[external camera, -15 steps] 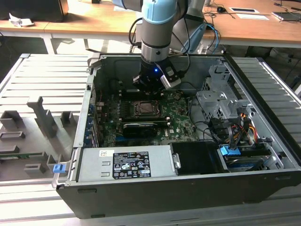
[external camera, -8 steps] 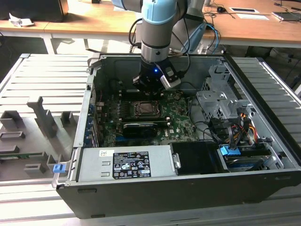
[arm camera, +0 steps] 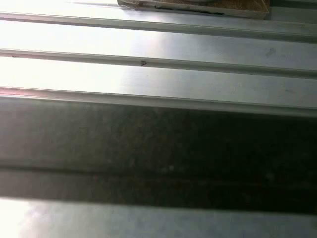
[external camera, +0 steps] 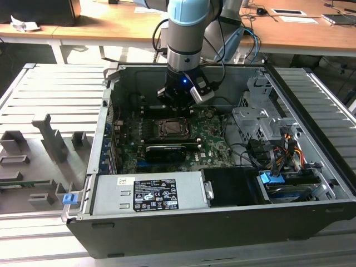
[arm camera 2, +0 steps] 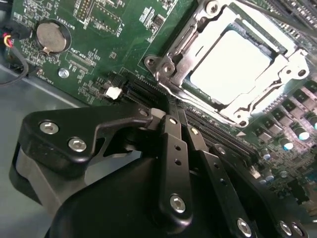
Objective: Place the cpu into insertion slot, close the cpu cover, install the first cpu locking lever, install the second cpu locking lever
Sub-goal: 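Install the first cpu locking lever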
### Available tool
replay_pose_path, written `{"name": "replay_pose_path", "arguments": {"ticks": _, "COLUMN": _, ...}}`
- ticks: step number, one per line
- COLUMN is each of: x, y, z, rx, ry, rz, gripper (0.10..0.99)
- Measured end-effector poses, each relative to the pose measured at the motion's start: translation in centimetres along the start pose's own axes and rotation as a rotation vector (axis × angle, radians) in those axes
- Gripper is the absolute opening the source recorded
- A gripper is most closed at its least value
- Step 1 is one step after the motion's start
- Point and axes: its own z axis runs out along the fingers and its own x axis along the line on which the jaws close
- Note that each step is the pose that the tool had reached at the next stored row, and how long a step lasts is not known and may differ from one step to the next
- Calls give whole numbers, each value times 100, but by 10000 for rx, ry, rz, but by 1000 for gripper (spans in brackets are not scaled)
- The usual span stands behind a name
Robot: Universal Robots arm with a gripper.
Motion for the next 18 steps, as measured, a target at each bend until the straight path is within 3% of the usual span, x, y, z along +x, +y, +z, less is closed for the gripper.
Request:
{"name": "replay_pose_path", "arguments": {"ticks": 5, "x": 2, "y": 10, "z": -99, "rx": -6, "ry": 0, "rz": 0, "gripper": 106}}
{"name": "replay_pose_path", "arguments": {"ticks": 8, "x": 46, "y": 13, "z": -104, "rx": -32, "ry": -2, "rz": 0, "gripper": 106}}
{"name": "replay_pose_path", "arguments": {"ticks": 13, "x": 84, "y": 24, "z": -182, "rx": -106, "ry": -7, "rz": 1, "gripper": 106}}
{"name": "replay_pose_path", "arguments": {"ticks": 18, "x": 136, "y": 29, "z": -202, "rx": -220, "ry": -13, "rz": 3, "gripper": 106}}
